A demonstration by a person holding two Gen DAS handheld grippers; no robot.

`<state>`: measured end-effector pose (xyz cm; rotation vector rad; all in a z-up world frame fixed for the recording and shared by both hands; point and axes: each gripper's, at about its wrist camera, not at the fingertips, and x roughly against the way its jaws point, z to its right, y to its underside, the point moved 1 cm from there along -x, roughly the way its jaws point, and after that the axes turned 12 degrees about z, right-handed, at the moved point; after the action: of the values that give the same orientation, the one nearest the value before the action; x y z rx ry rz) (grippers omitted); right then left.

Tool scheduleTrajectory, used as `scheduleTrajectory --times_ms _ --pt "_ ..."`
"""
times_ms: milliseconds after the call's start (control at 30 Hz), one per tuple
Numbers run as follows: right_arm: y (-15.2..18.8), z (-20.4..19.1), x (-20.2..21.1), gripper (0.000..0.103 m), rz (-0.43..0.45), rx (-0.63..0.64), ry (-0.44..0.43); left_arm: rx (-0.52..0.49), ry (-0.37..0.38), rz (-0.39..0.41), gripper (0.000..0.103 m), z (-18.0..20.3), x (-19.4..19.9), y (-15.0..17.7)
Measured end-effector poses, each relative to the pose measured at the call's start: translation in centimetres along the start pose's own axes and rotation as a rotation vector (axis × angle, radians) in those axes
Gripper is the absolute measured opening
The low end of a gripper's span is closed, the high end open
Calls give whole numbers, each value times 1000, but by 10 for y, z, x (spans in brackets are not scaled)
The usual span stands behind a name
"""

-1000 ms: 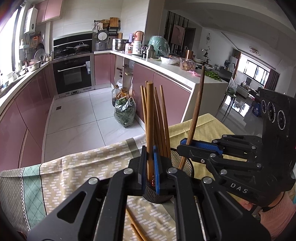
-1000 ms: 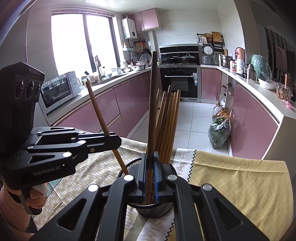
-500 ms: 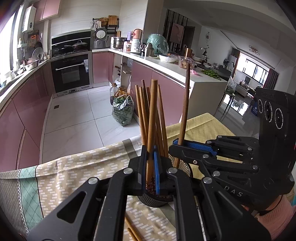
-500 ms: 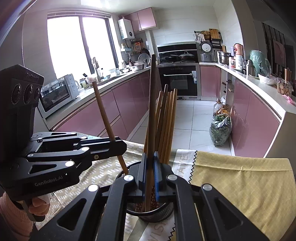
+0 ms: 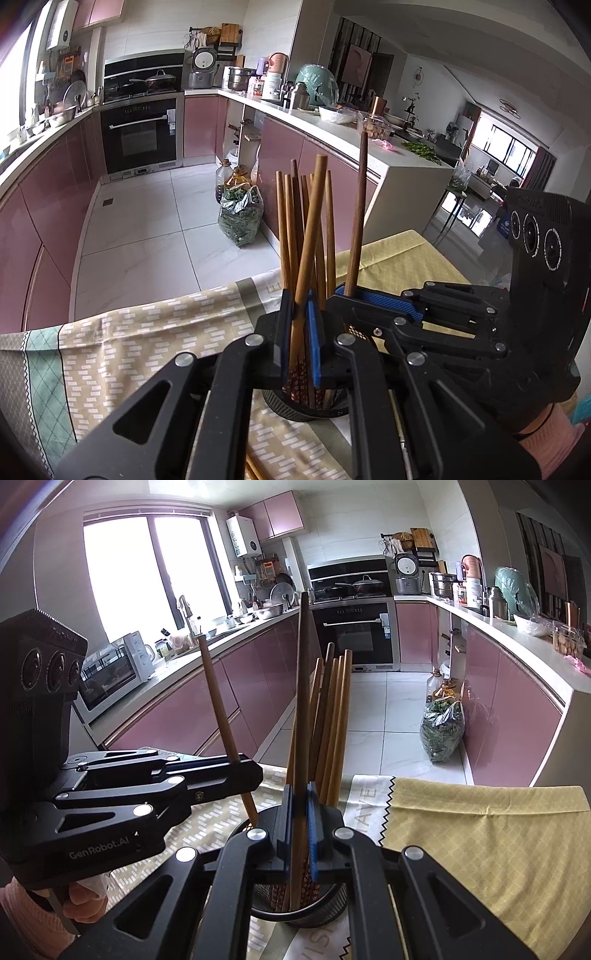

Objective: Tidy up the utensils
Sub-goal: 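Insert the chopstick into the cup and open the left gripper while the right gripper releases its chopstick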

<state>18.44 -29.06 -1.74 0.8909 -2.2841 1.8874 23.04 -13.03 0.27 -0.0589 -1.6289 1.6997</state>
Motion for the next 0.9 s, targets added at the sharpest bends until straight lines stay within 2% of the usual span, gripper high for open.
scheduleTrajectory --times_ms 333,700,800,900 --pt "-1 6 -2 9 -4 -14 10 21 12 -35 9 -5 -14 4" --pt "3 2 4 9 -6 -5 -5 48 21 -37 9 -11 -10 14" --pt "3 1 8 14 -3 0 -13 52 16 -25 14 -14 -4 16" --pt "4 -4 17 28 8 13 -23 49 -6 -5 28 -15 8 23"
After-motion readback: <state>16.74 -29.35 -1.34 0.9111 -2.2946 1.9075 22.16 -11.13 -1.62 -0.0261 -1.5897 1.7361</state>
